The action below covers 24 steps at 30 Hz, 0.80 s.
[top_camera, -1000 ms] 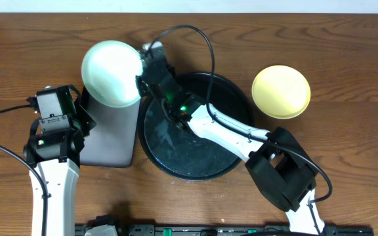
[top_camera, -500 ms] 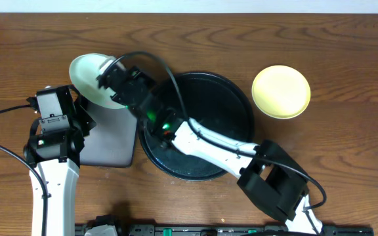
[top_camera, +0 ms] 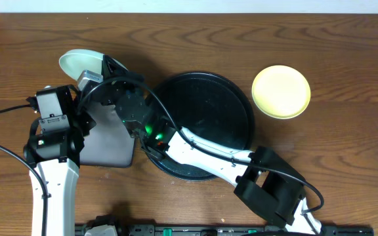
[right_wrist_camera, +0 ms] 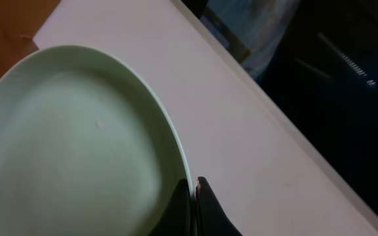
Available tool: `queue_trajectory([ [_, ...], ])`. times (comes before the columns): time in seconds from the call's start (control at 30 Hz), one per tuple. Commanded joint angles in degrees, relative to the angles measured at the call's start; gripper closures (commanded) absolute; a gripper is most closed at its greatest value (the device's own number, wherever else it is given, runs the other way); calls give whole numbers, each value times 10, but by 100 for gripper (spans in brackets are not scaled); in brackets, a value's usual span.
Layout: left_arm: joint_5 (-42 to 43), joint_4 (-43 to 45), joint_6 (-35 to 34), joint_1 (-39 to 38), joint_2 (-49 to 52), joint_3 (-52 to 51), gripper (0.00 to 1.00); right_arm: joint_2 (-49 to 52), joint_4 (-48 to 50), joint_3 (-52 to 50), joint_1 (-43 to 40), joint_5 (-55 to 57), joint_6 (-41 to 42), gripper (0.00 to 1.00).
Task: Clean dirty plates on tray and stack at the side
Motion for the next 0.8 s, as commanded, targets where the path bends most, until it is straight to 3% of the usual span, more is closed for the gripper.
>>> queue_trajectory([
  [0.0, -9, 2, -3, 2, -3, 0, 92, -1, 7, 8, 7, 21, -30, 99],
  [0.33, -9, 2, -3, 2, -3, 0, 92, -1, 0, 8, 8, 23, -21, 99],
  [0.47, -9, 2, -3, 2, -3, 0, 92, 0, -8, 8, 3, 44, 28, 99],
  [0.63, -9, 3, -3, 2, -3, 0, 93, 0, -83, 8, -22, 54, 191, 99],
  [0.77, -9, 3, -3, 2, -3, 0, 93, 0, -192, 8, -51, 41, 420, 99],
])
